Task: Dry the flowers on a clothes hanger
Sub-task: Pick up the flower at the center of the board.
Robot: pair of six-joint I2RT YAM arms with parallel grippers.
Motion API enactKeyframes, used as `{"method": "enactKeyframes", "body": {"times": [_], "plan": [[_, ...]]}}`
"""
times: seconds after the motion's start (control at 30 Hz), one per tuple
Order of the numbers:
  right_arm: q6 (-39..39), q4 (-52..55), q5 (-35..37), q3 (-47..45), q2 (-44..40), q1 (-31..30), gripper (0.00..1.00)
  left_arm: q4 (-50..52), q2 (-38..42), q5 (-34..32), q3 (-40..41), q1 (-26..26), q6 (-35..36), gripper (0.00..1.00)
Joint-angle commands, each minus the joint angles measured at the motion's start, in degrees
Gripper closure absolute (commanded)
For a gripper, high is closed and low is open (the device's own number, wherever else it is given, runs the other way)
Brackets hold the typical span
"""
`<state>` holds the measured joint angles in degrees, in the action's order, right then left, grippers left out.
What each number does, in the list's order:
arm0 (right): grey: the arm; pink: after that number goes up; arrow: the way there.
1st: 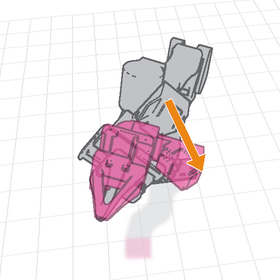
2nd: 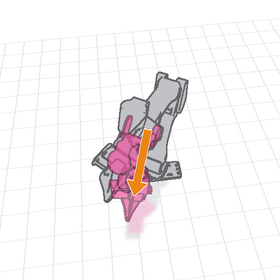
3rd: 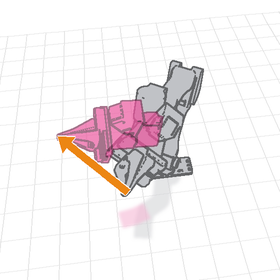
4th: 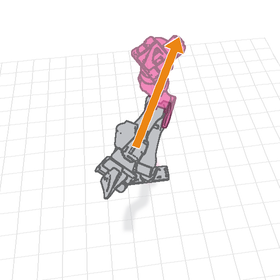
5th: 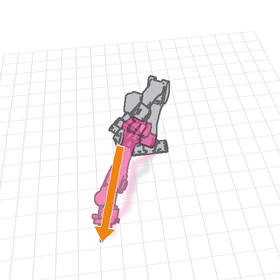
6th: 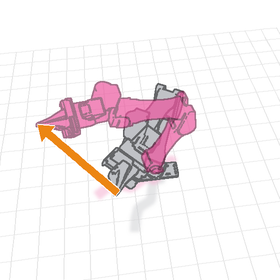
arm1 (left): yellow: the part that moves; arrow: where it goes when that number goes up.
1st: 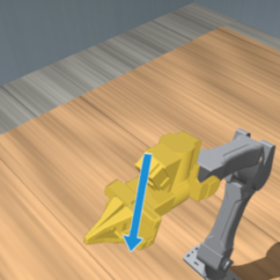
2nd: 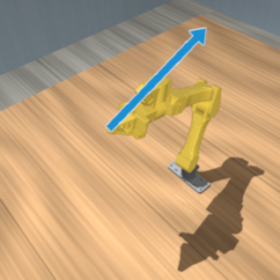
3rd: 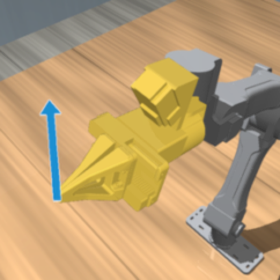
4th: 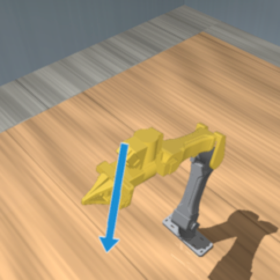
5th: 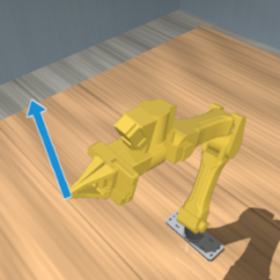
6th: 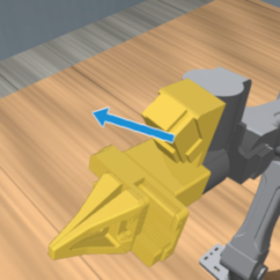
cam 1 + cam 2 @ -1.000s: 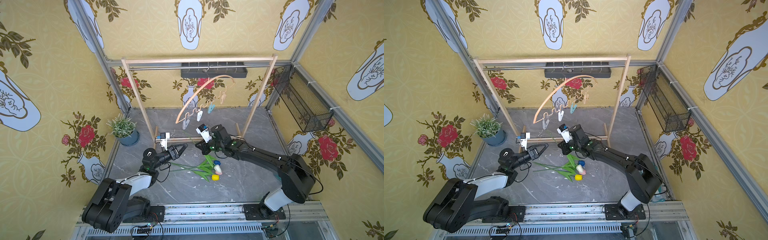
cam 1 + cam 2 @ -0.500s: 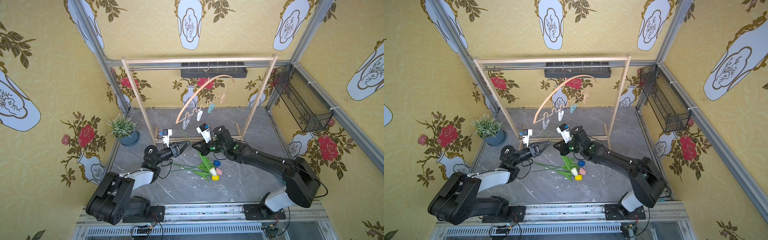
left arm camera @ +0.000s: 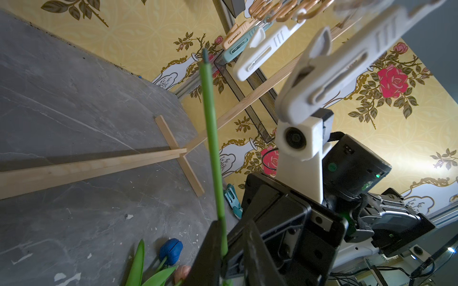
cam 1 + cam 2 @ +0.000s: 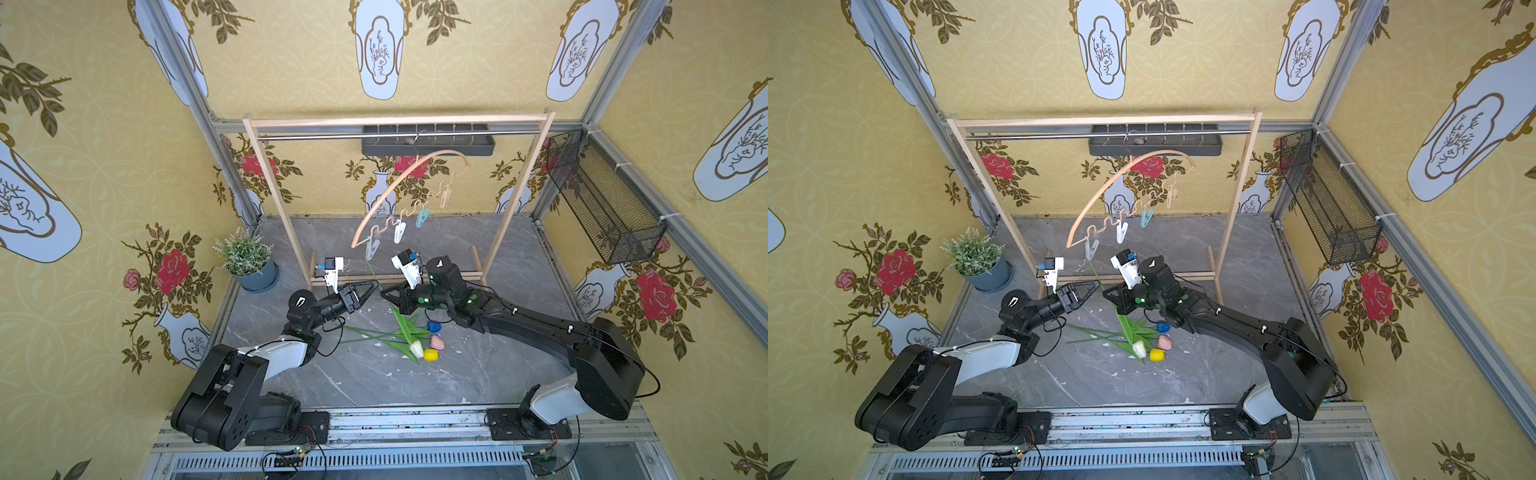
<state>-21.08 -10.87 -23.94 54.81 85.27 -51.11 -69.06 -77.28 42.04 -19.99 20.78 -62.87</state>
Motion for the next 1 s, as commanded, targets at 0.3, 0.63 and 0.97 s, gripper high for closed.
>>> {"method": "enactKeyframes", "body": {"times": [0.3, 0.63, 0.97], "plan": [[-2.8, -5.0, -0.9, -2.3, -1.3, -1.0, 0.96, 2.1, 1.7, -0.4, 0.7, 0.5, 2.3, 0.6], [-5.4, -6.8, -2.2, -4.7, -3.5, -0.6, 0.96, 5.5, 4.7, 2.0, 0.4, 0.4, 4.9, 0.42], [-8.0, -9.9, -4.9, -6.7, -3.9, 0.3, 0.95, 5.9, 2.6, 5.0, -1.7, 0.4, 4.2, 0.7]]}}
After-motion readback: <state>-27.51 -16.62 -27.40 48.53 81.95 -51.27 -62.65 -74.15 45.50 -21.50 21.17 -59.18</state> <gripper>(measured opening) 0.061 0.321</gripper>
